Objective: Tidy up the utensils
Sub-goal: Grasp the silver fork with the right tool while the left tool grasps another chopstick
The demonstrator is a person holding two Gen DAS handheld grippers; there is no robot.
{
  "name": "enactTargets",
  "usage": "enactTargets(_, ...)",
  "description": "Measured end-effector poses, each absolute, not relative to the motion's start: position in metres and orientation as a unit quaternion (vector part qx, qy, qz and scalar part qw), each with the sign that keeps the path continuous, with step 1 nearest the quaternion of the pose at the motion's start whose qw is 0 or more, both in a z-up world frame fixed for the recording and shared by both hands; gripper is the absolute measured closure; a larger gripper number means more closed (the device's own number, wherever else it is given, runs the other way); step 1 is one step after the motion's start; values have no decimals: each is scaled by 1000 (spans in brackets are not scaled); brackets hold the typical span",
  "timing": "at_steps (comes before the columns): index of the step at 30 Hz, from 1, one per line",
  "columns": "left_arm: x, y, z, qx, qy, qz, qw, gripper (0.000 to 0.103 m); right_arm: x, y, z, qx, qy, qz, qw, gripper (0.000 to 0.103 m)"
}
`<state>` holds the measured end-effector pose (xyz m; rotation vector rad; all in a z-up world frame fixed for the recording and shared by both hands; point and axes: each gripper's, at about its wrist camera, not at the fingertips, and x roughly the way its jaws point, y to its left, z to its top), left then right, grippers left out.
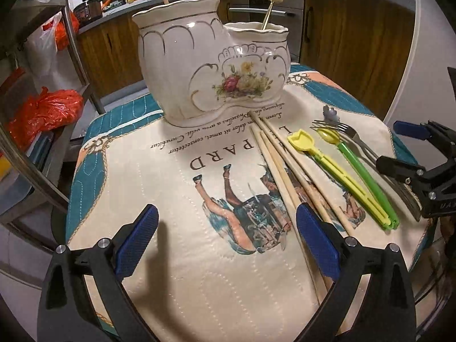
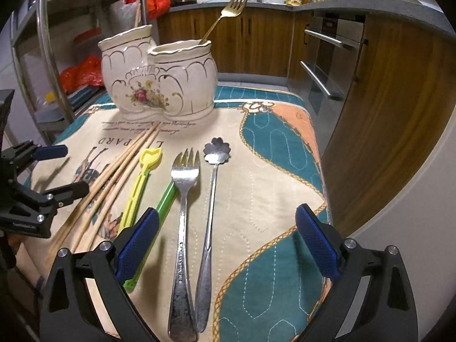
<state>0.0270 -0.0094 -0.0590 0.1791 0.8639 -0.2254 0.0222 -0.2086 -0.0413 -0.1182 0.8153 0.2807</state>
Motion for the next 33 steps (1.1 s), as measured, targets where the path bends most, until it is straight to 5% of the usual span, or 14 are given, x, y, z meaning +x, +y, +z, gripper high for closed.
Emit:
enactTargets(3, 28, -13, -58, 89, 419, -111, 897, 12, 22, -207, -43, -64, 398, 135, 905, 27)
enactTargets(12, 37, -30, -58, 99, 427, -130, 889, 57, 21, -195, -43, -70, 413, 169, 892, 75)
enactTargets(14, 38, -31, -57, 98, 429, -137, 888, 76, 23, -192, -44, -72, 418, 173, 889, 78)
enactTargets(18, 39, -27, -56, 99, 435, -145, 883, 92, 28, -188, -43, -71, 420, 175, 887, 84)
enactTargets(33, 31, -10, -55, 90, 452, -158, 874, 93, 30, -176, -44, -91, 430, 191, 878, 94)
